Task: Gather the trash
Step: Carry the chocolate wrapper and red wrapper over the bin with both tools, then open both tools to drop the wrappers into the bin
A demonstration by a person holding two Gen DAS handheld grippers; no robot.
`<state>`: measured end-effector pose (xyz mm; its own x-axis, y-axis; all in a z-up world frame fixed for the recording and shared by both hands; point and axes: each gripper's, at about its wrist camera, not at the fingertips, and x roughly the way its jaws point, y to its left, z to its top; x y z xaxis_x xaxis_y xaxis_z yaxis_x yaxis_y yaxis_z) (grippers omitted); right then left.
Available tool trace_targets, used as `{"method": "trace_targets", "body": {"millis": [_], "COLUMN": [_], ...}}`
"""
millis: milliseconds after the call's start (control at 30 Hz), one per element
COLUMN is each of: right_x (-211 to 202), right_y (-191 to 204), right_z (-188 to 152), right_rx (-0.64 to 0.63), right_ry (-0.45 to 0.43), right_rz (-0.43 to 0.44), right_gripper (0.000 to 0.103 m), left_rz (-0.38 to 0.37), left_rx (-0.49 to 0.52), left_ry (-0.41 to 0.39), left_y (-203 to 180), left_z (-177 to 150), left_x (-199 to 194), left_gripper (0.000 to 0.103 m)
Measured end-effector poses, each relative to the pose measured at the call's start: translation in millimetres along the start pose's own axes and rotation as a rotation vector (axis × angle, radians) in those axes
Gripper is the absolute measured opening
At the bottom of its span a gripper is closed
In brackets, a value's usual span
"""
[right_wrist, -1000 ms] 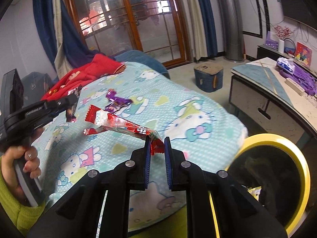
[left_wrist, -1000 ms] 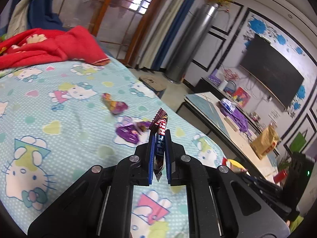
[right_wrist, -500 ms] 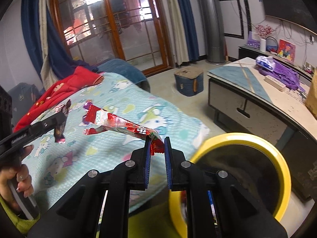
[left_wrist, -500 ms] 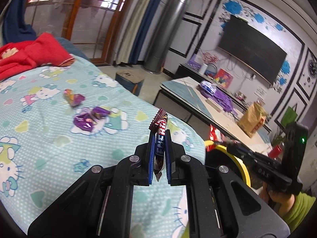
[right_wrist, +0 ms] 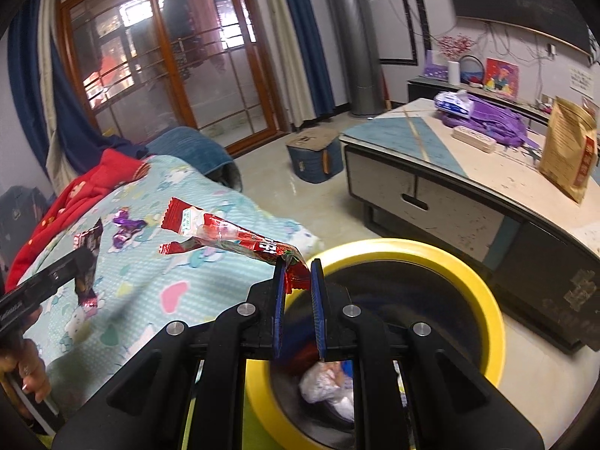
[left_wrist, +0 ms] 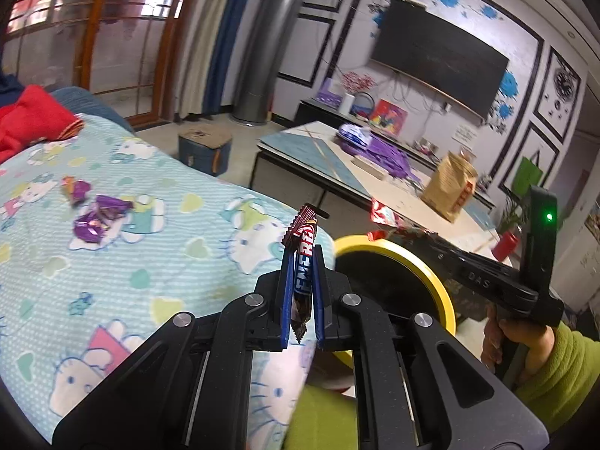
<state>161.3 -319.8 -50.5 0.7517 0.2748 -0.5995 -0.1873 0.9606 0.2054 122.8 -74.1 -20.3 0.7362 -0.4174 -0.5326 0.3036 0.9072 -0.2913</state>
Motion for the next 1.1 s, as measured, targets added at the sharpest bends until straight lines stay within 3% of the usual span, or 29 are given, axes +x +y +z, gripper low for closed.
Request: {"method": "trace_targets", "body": {"millis": [400,700,900,1100], "right_x": [2,17,30,30], "right_y": [-43,-57,-72,-88], "right_z": [-15,-29,-38,-40], "right_rx": [0.063,-0.009,0.026,0.096], "right_ry": [0.044,0.129,0.194,0.201], "right_rz": [-0.096,-0.215,-0.223,-0.225], "right_gripper": [0.013,0.013,0.016,0.02], "left_rz": [-0.074,-0.129,-0.151,-0.157], "left_rx": [0.124,0.146,0.158,0.173], "left_ry": [0.068,0.141,0.205,0.248], "left_y": [-51,-70,-80,-88], "left_z": [-14,-22,-29,-31], "left_x": [37,69,93,114], "left_gripper": [0.005,0.006,0.006,0.007]}}
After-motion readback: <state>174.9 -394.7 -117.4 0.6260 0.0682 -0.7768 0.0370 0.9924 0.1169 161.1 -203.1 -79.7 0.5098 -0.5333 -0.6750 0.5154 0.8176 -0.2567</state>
